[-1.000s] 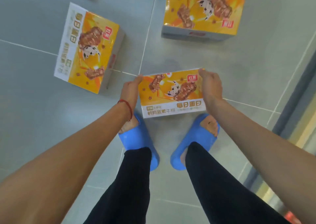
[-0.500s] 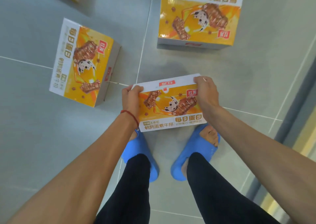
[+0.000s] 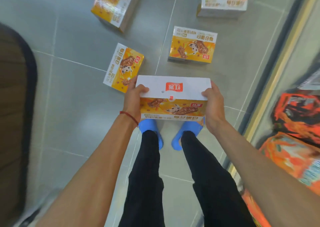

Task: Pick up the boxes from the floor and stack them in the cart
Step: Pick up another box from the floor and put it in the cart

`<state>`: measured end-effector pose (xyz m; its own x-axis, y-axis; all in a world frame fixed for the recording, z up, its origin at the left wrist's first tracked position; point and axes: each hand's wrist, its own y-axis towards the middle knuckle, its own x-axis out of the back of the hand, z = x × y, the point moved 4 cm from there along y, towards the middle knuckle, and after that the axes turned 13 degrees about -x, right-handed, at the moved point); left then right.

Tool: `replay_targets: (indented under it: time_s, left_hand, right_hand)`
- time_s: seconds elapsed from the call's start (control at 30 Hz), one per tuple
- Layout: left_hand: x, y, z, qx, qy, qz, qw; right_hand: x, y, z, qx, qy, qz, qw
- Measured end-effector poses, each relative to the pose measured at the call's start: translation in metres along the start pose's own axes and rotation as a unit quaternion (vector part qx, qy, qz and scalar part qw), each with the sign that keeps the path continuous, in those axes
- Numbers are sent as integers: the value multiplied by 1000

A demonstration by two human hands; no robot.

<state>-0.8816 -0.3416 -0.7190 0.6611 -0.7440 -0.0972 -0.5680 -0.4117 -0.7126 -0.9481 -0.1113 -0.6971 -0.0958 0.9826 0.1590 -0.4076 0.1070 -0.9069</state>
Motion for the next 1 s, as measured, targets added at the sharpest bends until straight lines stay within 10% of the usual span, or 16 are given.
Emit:
replay_targets:
  time_s: [0.5, 1.0]
  left_hand:
    - [52, -265, -124, -78, -13, -76, 994]
    - [103, -516, -76, -191, -157, -333, 910]
  right_hand:
    - [13, -256, 52, 117, -173, 131, 969]
    - [-11, -416, 11, 209, -423, 321, 821]
